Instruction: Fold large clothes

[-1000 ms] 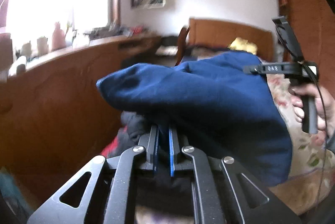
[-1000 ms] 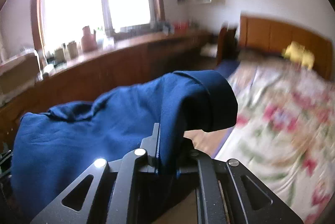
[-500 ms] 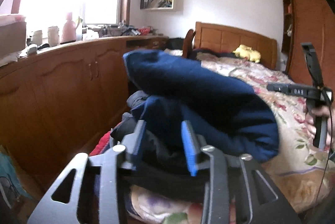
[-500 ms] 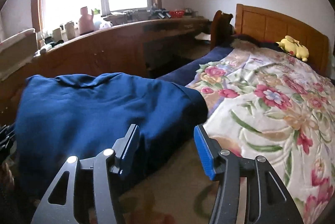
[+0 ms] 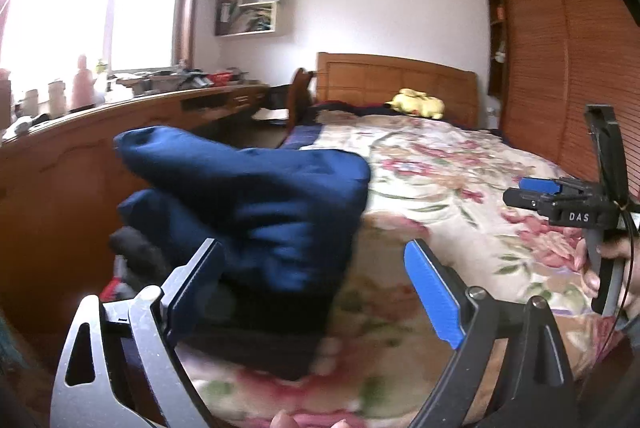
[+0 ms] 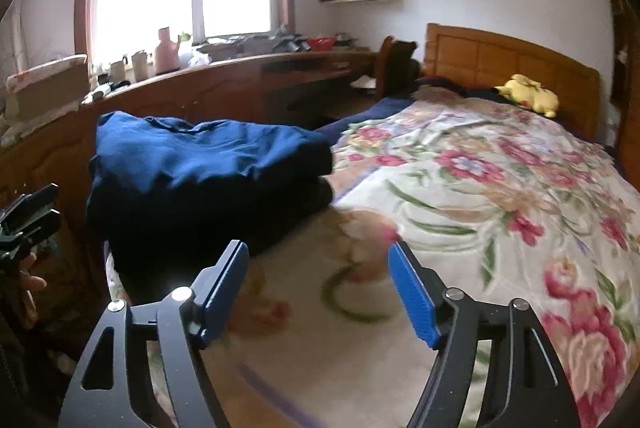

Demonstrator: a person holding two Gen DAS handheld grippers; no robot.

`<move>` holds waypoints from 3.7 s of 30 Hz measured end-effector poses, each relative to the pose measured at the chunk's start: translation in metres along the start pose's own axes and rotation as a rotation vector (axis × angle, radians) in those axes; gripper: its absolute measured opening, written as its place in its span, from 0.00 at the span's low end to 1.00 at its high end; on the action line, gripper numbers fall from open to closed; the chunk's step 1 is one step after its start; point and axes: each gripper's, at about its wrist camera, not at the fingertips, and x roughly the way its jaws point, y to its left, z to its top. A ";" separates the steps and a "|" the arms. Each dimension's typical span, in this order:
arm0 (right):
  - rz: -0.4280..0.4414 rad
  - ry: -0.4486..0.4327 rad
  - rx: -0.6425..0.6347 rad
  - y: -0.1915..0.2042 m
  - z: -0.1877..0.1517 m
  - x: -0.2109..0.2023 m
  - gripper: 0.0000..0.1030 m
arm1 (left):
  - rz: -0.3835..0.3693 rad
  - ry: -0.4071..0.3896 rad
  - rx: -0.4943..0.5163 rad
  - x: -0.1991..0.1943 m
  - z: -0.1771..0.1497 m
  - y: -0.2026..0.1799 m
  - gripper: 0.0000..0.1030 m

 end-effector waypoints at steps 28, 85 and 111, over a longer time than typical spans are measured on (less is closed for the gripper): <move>-0.351 -0.117 0.206 -0.106 -0.116 -0.148 0.76 | -0.310 0.050 0.120 0.061 0.001 -0.272 0.90; -0.408 -0.148 0.204 -0.125 -0.131 -0.140 0.76 | -0.257 0.061 0.144 0.071 -0.007 -0.297 0.90; -0.407 -0.157 0.204 -0.127 -0.133 -0.141 0.76 | -0.262 0.062 0.140 0.071 -0.007 -0.297 0.90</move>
